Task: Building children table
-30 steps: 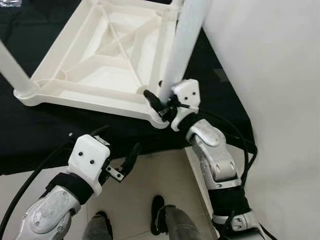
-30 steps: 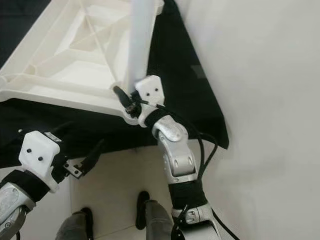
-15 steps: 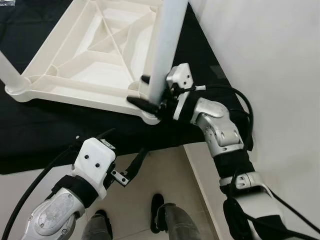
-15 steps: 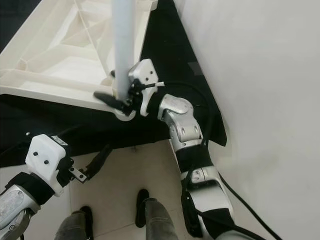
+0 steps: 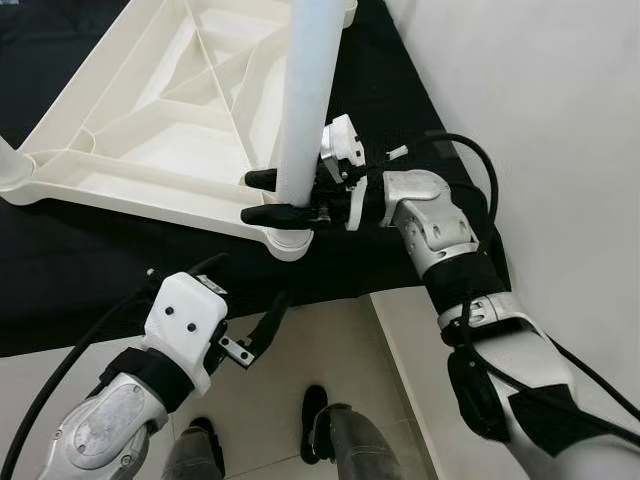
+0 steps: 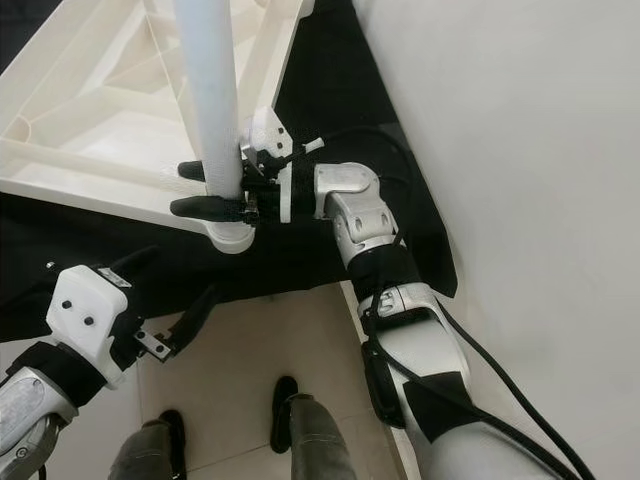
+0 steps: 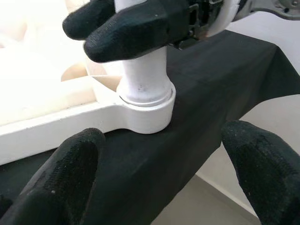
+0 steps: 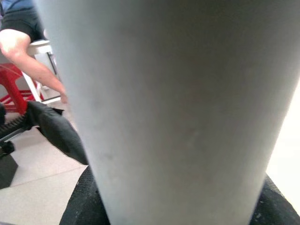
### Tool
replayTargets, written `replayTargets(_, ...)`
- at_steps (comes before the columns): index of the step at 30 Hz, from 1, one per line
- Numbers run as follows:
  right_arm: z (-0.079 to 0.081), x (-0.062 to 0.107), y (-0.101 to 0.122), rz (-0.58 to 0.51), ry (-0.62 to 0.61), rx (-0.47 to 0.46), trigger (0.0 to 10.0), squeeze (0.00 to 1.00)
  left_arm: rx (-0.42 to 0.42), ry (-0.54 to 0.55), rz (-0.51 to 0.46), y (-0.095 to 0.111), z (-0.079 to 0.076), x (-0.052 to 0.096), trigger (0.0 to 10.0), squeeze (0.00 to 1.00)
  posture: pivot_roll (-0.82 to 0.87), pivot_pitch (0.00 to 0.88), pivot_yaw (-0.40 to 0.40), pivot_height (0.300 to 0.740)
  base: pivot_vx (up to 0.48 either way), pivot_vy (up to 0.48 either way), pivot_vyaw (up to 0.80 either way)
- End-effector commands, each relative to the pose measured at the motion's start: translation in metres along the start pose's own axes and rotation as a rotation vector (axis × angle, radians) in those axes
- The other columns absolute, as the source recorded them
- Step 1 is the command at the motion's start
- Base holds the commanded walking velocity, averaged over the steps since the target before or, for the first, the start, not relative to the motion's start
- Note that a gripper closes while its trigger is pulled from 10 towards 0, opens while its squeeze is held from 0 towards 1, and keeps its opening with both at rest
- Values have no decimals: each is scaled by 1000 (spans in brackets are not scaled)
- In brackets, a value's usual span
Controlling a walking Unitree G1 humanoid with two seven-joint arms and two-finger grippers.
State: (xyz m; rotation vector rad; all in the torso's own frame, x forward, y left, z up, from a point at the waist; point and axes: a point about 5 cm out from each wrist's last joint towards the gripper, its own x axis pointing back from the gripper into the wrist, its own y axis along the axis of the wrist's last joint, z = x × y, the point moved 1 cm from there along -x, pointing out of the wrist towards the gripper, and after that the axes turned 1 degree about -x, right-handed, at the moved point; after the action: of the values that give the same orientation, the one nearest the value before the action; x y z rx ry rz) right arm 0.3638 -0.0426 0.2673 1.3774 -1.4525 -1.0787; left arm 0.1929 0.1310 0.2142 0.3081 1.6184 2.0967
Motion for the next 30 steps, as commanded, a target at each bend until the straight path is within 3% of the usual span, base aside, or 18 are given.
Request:
replayTargets(1,-2,3,-6,19,-11,-19,0,0,10,-14,3,0,-4,2,10000,0,177,345,-162,740,0,0,0)
replayTargets(9,-2,14,-24,41,-141,-23,0,0,13,-18,4,0,-5,2,10000,0,161,352,-154,740,0,0,0)
replayTargets(10,-1,22,-34,50,-229,-46,0,0,17,-23,3,0,-6,2,10000,0,154,350,-152,740,0,0,0)
replayTargets(11,-1,22,-34,50,-229,-46,0,0,17,-23,3,0,-6,2,10000,0,154,350,-152,740,0,0,0)
replayTargets(13,3,36,-59,72,-504,-145,0,0,23,-31,3,0,-7,3,10000,0,137,348,-150,740,0,0,0)
replayTargets(15,3,36,-59,72,-504,-145,0,0,23,-31,3,0,-7,3,10000,0,137,348,-150,740,0,0,0)
replayTargets(16,7,47,-79,114,-831,-224,0,0,24,-34,4,-1,-7,3,10000,0,135,348,-151,740,0,0,0)
replayTargets(17,7,47,-79,114,-831,-224,0,0,24,-34,4,-1,-7,3,10000,0,135,348,-151,740,0,0,0)
replayTargets(19,43,56,-103,216,-1128,-241,0,0,22,-35,6,-1,-5,2,10000,0,136,355,-139,740,0,0,0)
replayTargets(20,52,50,-106,221,-1151,-254,0,0,22,-36,7,-2,-5,2,10000,0,123,344,-131,740,0,0,0)
replayTargets(22,52,50,-106,221,-1151,-254,0,0,22,-36,7,-2,-5,2,10000,0,123,344,-131,740,0,0,0)
replayTargets(24,46,34,-100,180,-1099,-240,0,0,24,-44,3,-2,-5,0,10000,0,136,340,-133,740,0,0,0)
replayTargets(28,31,19,-86,143,-1054,-218,0,0,9,-36,1,-1,-2,0,10000,0,143,336,-135,740,0,0,0)
replayTargets(30,31,19,-86,143,-1054,-218,0,0,9,-36,1,-1,-2,0,10000,0,143,336,-135,740,0,0,0)
